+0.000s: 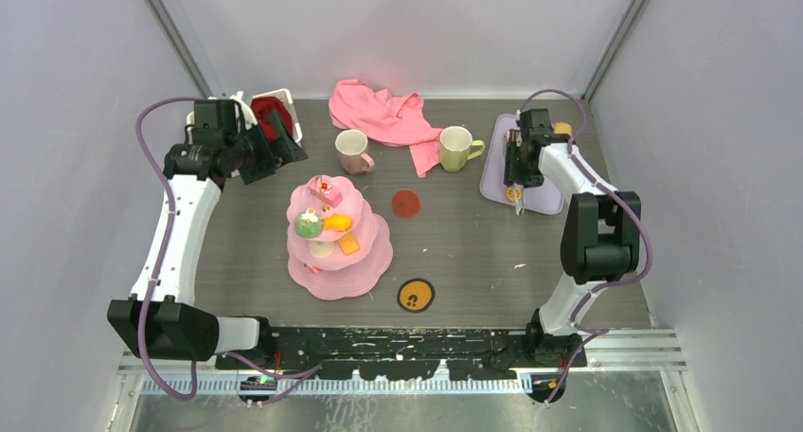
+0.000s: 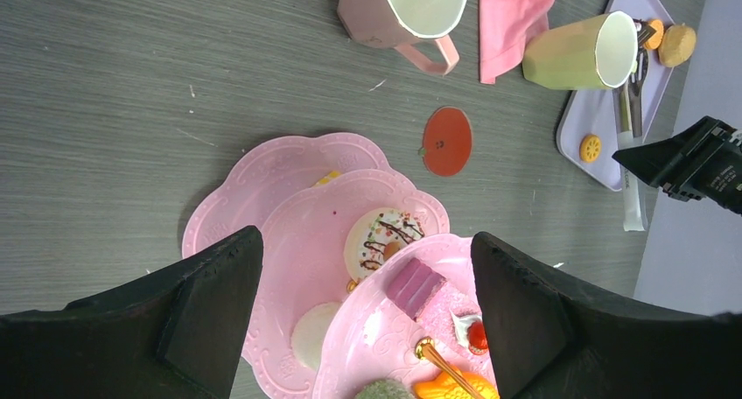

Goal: Serve the afternoon tea

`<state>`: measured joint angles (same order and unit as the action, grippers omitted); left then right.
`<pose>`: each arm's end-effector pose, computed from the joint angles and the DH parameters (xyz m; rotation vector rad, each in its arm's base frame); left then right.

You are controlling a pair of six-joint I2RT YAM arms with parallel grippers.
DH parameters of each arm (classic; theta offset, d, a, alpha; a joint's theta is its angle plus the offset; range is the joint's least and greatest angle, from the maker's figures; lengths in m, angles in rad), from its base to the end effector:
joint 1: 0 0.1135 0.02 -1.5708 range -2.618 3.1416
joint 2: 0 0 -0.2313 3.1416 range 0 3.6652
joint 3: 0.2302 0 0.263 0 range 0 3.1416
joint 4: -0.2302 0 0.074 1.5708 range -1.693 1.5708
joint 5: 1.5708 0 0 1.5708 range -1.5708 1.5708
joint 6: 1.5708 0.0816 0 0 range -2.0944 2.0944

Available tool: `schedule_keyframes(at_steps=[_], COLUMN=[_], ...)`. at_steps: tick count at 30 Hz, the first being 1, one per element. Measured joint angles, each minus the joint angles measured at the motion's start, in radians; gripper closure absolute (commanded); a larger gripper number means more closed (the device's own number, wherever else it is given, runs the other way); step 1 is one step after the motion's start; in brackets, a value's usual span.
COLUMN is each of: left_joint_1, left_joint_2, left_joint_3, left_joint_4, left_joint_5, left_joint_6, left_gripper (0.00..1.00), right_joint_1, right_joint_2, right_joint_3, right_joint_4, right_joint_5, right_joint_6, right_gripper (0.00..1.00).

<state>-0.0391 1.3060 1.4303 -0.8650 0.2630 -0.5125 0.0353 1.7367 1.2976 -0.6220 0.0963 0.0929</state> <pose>0.3178 -0.0337 0.3249 -0.4175 2.3143 -0.5805 0.3912 0.0060 0.1516 0.1086 2.6239 -0.0825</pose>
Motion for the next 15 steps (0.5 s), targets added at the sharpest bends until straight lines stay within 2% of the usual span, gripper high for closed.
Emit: schedule_keyframes(at_steps=[4,7,15], left_joint_1=[0.0,0.0,0.0], left_joint_2=[0.0,0.0,0.0], left_joint_3=[0.0,0.001,0.006], left_joint_4=[-0.003,-0.004,-0.008], left_joint_5=[-0.002,-0.002,-0.009], left_joint_6=[0.001,0.001,0.002], left_gripper=[0.12,0.12,0.12], right_joint_1=[0.0,0.0,0.0], right_joint_2=[0.042,0.058,0.062], right_joint_3=[0.024,0.039,0.053], right_joint_4=[0.005,0.01,0.031], right_joint_5=[-0.016,-0.019,-0.011], right_joint_6=[-0.009,-0.009,-0.008], right_gripper=[0.54,0.59,0.92])
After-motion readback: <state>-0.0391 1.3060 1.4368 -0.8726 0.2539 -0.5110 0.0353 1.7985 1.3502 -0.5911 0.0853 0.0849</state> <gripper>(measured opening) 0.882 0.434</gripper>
